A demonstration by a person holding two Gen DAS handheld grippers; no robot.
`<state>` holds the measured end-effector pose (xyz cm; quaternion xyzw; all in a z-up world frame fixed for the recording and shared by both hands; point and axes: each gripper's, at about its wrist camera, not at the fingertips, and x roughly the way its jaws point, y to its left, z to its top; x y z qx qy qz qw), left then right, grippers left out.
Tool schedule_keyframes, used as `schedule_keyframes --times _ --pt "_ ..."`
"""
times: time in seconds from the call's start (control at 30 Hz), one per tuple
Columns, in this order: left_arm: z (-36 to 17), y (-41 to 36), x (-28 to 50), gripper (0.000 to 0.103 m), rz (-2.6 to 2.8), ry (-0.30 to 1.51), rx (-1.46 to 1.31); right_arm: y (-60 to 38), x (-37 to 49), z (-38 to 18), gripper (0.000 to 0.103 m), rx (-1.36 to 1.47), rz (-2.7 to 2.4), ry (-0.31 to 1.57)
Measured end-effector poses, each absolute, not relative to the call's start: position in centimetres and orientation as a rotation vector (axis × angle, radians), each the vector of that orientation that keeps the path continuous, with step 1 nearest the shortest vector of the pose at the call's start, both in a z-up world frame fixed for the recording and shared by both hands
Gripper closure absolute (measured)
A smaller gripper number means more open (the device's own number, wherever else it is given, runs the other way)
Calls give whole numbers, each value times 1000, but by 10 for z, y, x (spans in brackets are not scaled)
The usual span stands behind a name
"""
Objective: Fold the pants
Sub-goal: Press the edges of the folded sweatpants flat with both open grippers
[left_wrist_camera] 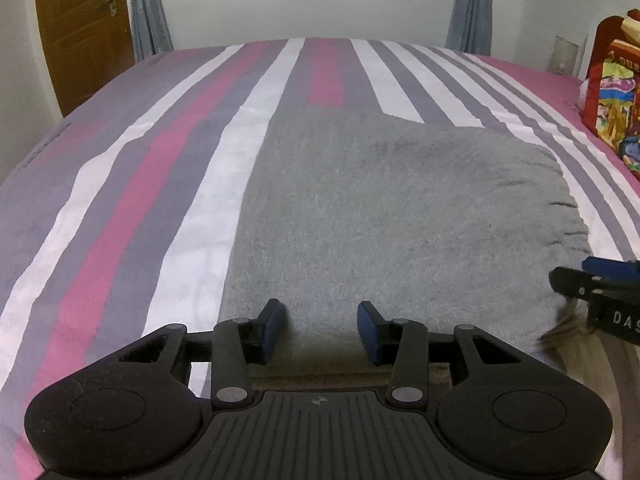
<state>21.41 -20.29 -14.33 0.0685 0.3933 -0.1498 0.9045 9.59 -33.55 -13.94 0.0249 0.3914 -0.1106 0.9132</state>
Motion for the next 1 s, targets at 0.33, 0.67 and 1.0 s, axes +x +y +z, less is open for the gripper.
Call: schedule_keyframes --times 0.33,0.67,1.0 --pt "-142 -202 215 0 -352 836 129 -335 95 -136 60 75 -234 811" --pt "-140 -194 218 0 -291 936 49 -334 91 -135 60 82 -234 804" --pt "-145 -189 214 0 -269 951 19 -326 85 -132 55 88 -254 793"
